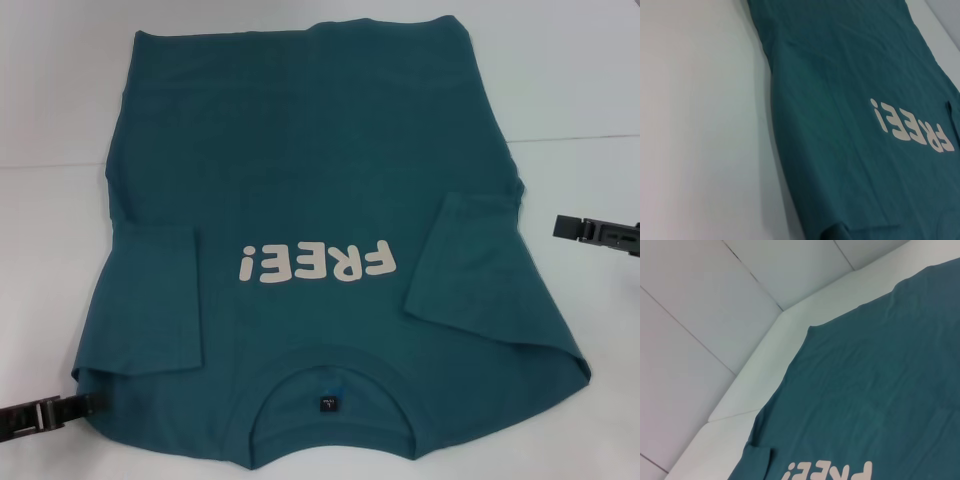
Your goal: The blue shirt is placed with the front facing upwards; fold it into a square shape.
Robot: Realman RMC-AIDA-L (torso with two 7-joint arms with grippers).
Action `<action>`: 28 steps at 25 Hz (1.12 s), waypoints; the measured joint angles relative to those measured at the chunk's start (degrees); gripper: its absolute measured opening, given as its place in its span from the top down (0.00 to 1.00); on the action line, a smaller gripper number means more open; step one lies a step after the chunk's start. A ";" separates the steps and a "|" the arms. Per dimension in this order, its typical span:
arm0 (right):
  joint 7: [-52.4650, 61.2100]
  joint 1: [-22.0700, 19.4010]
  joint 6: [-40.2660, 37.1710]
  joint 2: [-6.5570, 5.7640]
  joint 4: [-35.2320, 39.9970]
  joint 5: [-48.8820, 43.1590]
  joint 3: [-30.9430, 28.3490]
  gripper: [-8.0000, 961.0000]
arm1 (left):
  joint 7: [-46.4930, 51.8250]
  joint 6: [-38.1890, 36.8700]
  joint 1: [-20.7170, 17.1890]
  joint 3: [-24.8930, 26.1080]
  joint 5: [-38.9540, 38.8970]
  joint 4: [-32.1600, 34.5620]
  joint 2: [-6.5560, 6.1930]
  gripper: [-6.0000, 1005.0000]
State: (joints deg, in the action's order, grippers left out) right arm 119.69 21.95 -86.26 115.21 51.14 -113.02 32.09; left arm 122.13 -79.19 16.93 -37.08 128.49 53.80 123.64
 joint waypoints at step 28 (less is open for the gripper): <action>28.15 4.65 -12.94 -9.74 1.00 -15.66 0.49 0.12 | -0.24 -2.78 0.43 -0.17 -1.64 4.34 0.40 0.96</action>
State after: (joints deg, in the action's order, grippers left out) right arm 147.84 26.60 -99.20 105.47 52.15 -128.68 32.58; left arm 121.89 -81.97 17.36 -37.25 126.85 58.14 124.04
